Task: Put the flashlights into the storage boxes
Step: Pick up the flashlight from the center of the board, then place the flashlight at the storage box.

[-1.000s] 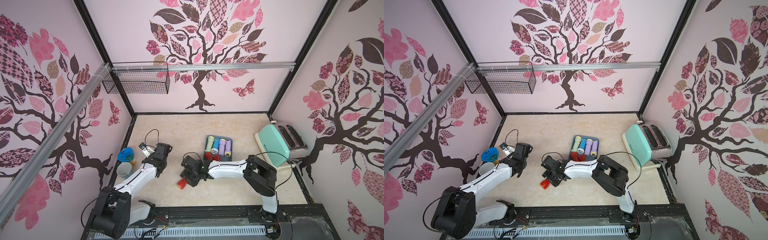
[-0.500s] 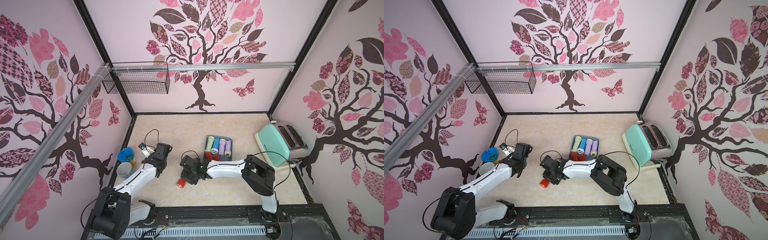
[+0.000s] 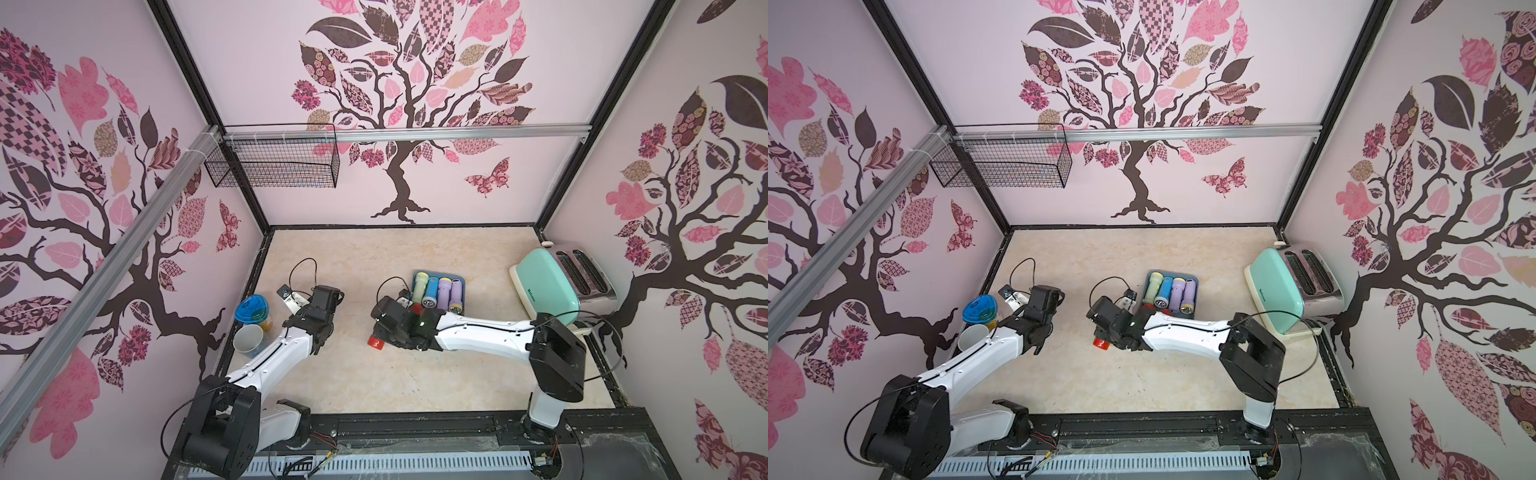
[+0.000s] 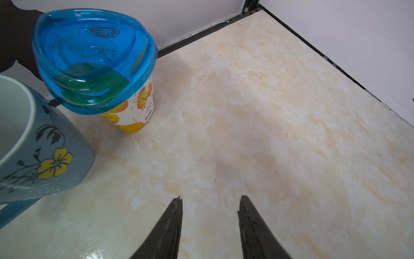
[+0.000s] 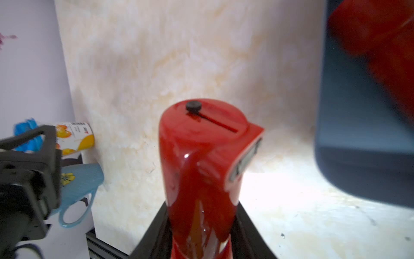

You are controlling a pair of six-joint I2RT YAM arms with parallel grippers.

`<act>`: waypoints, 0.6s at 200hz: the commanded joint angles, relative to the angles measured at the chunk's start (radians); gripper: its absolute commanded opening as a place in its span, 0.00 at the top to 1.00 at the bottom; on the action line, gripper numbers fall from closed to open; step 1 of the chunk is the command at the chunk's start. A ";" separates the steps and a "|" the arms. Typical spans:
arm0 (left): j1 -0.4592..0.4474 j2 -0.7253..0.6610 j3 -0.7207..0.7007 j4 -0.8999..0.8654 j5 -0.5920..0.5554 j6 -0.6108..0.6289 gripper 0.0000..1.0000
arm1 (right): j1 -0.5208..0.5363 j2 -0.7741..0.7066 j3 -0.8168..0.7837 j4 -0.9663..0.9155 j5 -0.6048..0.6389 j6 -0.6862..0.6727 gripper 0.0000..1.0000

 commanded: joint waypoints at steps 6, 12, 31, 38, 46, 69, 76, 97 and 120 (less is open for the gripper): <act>0.005 0.005 -0.022 0.048 0.047 0.065 0.56 | -0.086 -0.144 -0.073 -0.047 0.108 -0.095 0.65; 0.005 0.010 -0.020 0.058 0.069 0.083 0.57 | -0.101 -0.170 -0.097 -0.043 0.112 -0.109 0.65; 0.005 0.019 -0.007 0.100 0.198 0.179 0.58 | -0.178 -0.262 -0.166 -0.036 0.099 -0.183 0.65; 0.005 0.022 -0.005 0.124 0.273 0.228 0.59 | -0.209 -0.288 -0.192 -0.035 0.079 -0.223 0.65; 0.003 0.026 -0.011 0.168 0.344 0.254 0.59 | -0.248 -0.319 -0.211 -0.050 0.051 -0.257 0.66; -0.003 0.021 -0.073 0.328 0.531 0.299 0.60 | -0.365 -0.367 -0.248 -0.112 -0.050 -0.369 0.66; -0.008 0.020 -0.087 0.364 0.572 0.307 0.60 | -0.392 -0.375 -0.254 -0.131 -0.073 -0.408 0.66; -0.036 0.036 -0.084 0.398 0.642 0.329 0.61 | -0.427 -0.384 -0.261 -0.190 -0.070 -0.521 0.65; -0.084 0.081 -0.049 0.387 0.642 0.354 0.61 | -0.427 -0.352 -0.249 -0.252 -0.020 -0.615 0.65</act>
